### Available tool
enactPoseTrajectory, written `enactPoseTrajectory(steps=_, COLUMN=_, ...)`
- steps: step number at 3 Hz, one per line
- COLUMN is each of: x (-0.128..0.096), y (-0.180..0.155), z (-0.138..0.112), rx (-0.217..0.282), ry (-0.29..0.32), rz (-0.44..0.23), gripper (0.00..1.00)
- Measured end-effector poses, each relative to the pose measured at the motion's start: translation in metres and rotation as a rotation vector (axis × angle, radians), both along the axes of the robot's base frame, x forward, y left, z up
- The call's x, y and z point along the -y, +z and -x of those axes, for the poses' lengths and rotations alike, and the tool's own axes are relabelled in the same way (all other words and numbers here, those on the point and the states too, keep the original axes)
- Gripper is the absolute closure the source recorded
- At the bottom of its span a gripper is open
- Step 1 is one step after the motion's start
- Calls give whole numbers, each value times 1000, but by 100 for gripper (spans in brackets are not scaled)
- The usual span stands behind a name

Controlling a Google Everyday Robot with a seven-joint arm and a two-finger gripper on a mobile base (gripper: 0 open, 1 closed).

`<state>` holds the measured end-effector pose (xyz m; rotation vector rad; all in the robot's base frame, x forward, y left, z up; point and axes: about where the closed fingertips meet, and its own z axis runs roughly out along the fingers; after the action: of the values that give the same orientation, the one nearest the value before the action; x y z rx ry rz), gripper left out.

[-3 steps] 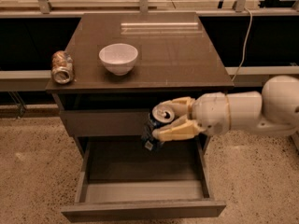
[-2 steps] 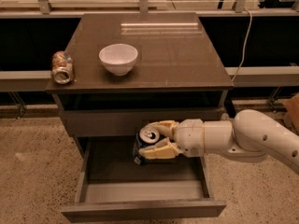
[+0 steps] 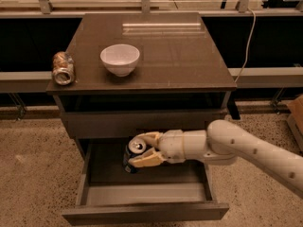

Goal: Place pepsi can into middle drawer

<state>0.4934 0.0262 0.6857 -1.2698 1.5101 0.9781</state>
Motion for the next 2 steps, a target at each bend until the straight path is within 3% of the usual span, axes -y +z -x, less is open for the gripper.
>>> enactPoseTrajectory(steps=1, x=-35, y=-92, z=-22, rx=-9, ry=78, rz=56, gripper=100)
enactPoseTrajectory(steps=2, x=-46, y=-160, z=-25, rx=-43, ry=135, rz=120, gripper=100)
